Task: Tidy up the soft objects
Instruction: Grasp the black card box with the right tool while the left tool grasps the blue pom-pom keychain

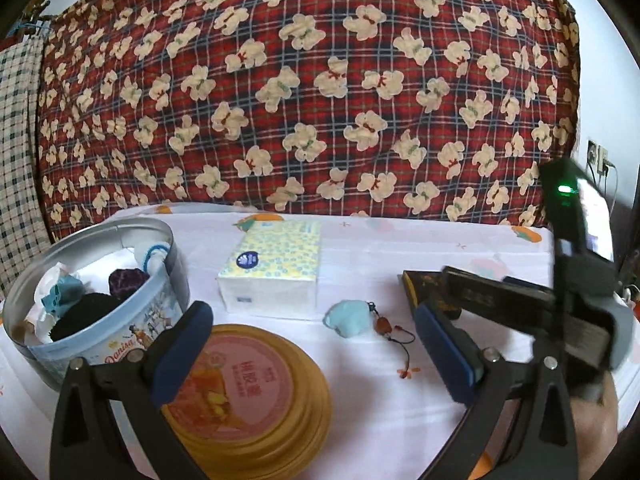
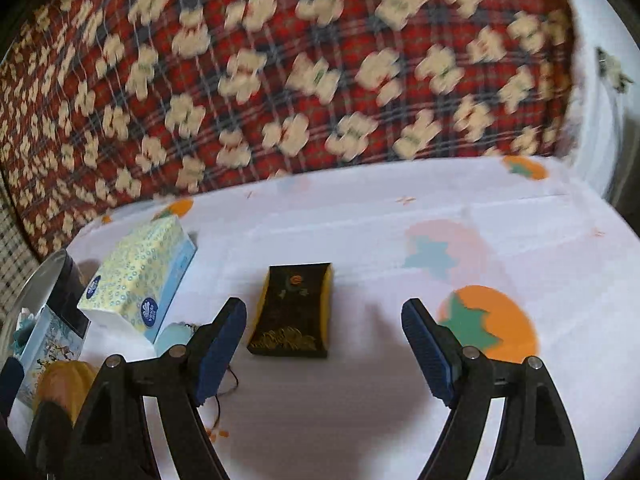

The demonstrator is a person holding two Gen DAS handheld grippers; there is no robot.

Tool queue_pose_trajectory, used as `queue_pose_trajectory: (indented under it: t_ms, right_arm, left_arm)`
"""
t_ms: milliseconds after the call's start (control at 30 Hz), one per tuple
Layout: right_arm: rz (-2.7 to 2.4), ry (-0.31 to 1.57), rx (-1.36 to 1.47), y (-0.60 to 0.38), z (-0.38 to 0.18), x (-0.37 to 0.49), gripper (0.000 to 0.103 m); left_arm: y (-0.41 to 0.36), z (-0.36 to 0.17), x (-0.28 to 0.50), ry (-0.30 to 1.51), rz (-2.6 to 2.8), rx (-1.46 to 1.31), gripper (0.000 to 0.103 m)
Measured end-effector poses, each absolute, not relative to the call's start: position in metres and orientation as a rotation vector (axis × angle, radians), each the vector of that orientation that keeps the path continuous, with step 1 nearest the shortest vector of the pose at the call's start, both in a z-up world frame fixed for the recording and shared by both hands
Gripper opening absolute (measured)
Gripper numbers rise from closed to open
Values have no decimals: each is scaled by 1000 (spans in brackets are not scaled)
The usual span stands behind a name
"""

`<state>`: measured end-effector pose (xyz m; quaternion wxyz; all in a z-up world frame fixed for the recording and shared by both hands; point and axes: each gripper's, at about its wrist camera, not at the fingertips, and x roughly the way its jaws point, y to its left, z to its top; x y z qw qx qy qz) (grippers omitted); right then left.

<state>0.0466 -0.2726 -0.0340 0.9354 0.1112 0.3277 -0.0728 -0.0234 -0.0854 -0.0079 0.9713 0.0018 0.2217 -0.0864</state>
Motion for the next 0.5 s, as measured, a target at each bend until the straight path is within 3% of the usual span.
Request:
queue_pose_trajectory:
  t_ms: [133, 200, 267, 500]
  right_arm:
    - [-90, 749, 217, -271, -44, 77, 81]
    - [-51, 802, 203, -266, -50, 89, 68]
    - [-40, 870, 192, -263, -58, 99, 63]
    - [-53, 873, 136, -265, -57, 92, 59]
  left_arm:
    - [-84, -9, -22, 456, -181, -10, 102]
    - [-85, -10, -19, 475, -173, -2, 102]
    - [-88, -12, -15, 495, -168, 7, 102]
    - [-99, -12, -8, 505, -156, 22, 102]
